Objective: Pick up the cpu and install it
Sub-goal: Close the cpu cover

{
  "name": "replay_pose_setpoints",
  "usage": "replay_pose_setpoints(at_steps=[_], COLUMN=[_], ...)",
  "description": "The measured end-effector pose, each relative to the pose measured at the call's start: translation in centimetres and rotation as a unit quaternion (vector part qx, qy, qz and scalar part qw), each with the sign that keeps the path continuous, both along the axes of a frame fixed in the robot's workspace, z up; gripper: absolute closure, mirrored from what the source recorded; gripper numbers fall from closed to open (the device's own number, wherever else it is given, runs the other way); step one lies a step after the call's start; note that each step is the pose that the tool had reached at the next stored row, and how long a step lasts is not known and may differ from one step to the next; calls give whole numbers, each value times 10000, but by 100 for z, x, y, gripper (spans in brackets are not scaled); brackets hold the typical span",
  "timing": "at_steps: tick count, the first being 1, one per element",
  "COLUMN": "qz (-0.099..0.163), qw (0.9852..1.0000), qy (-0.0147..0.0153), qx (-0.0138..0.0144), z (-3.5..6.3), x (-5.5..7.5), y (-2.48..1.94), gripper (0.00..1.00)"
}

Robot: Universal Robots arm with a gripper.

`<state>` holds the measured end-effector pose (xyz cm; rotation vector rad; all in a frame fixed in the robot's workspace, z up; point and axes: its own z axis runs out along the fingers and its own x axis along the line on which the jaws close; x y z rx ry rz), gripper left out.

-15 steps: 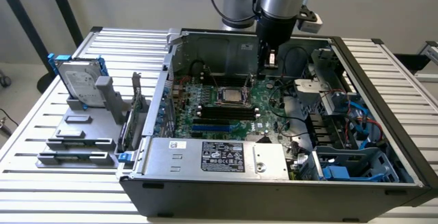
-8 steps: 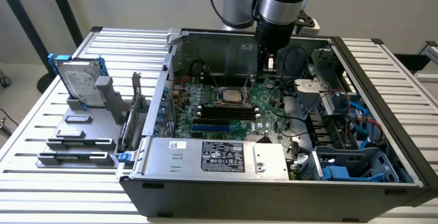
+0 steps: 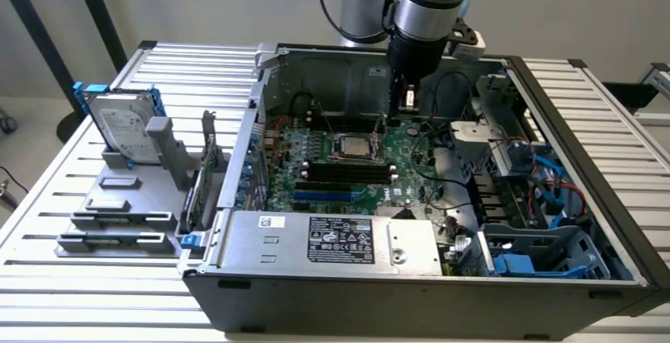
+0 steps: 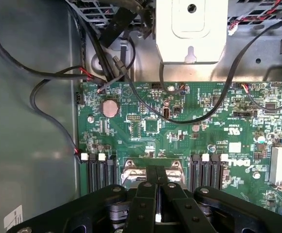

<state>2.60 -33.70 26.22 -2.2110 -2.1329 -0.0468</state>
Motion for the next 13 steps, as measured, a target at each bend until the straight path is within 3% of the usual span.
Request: replay_pose_setpoints(at_steps=[1, 2, 5, 7, 9, 10, 13], qz=[0, 1, -1, -1, -1, 0, -1], qw=[10000, 9999, 9993, 9987, 9980, 9978, 9973], qy=[46, 111, 365, 517, 624, 661, 737], qx=[4, 8, 9, 9, 9, 9, 9], z=[0, 0, 0, 0, -1, -3, -14], x=[-11, -21, -54, -84, -124, -150, -240], y=[0, 0, 0, 0, 0, 0, 0], gripper=[89, 89, 89, 89, 89, 89, 89])
